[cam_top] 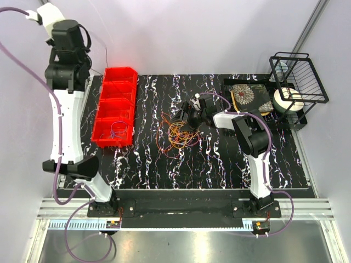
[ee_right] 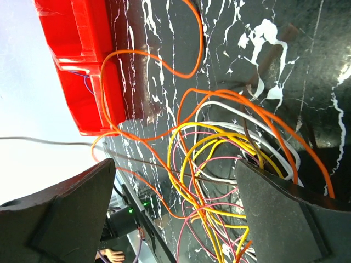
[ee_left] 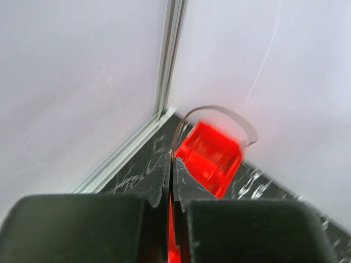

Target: Untangle the cables

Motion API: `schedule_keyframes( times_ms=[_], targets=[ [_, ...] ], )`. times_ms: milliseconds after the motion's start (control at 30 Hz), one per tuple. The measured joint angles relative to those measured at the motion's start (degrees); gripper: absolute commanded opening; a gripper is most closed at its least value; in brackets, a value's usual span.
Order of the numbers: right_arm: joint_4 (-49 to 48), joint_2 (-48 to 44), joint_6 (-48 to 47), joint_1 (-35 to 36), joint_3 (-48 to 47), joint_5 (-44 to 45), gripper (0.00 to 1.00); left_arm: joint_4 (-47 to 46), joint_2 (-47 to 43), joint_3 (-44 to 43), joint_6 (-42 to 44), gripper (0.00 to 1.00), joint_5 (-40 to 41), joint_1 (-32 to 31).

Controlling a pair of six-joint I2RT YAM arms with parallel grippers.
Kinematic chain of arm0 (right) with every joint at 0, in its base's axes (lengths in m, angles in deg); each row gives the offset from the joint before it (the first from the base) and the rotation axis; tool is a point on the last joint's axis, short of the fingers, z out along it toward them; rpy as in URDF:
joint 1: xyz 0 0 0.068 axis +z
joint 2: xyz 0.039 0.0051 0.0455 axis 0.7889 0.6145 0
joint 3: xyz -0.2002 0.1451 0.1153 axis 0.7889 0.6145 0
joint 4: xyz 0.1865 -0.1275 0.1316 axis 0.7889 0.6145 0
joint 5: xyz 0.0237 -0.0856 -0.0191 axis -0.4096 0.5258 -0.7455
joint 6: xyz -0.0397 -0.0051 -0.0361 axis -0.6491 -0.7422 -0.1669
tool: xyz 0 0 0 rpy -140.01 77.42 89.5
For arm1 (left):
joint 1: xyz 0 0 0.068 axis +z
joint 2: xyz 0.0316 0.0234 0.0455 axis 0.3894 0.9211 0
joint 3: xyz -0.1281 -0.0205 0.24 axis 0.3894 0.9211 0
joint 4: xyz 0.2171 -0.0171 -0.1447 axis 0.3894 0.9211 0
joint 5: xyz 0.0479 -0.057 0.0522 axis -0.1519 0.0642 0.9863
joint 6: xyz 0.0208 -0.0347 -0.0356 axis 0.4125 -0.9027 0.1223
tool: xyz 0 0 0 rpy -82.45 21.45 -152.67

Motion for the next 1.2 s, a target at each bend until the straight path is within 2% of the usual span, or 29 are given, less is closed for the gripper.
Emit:
schedule_keyframes(
  times_ms=[200, 233, 400, 533, 700, 833, 933, 1200],
  targets=[
    [-0.02, 0.22, 0.46, -0.04, -0.24, -0.42, 1.00, -7.45, -3.61, -0.20, -0.35, 0.00, -0.59, 0.24],
    [-0.02, 0.22, 0.72, -0.07, -0.24, -0.37, 1.00, -10.99, -6.54, 1.42, -0.50, 0.00, -1.20, 0.24],
    [1.75, -0.61, 0.85, 0.26, -0.24, 2.69, 1.00, -19.32, -9.16, 1.03, -1.03, 0.00, -5.22, 0.35],
    [4.81, -4.22, -0.59, 0.17, 1.77, 9.55, 1.00, -23.85, -8.98, -2.43, -1.60, 0.00, -8.52, 0.35],
    [6.32, -14.40, -2.93, -0.35, 11.26, 22.16, 1.00, -29.42, -9.62, -2.36, -2.12, 0.00, -12.20, 0.35],
    [5.99, -22.08, -3.61, -0.57, 16.70, 27.87, 1.00, -31.26, -9.35, -2.64, -2.45, 0.00, -14.60, 0.35],
    [4.44, -22.86, -4.13, -0.61, 16.48, 29.22, 1.00, -32.24, -9.44, -2.10, -2.45, 0.00, -15.43, 0.35],
    [4.37, -19.19, -4.44, -0.61, 15.78, 27.87, 1.00, -35.41, -11.17, 5.86, -1.18, 0.00, -15.63, 0.35]
  ],
)
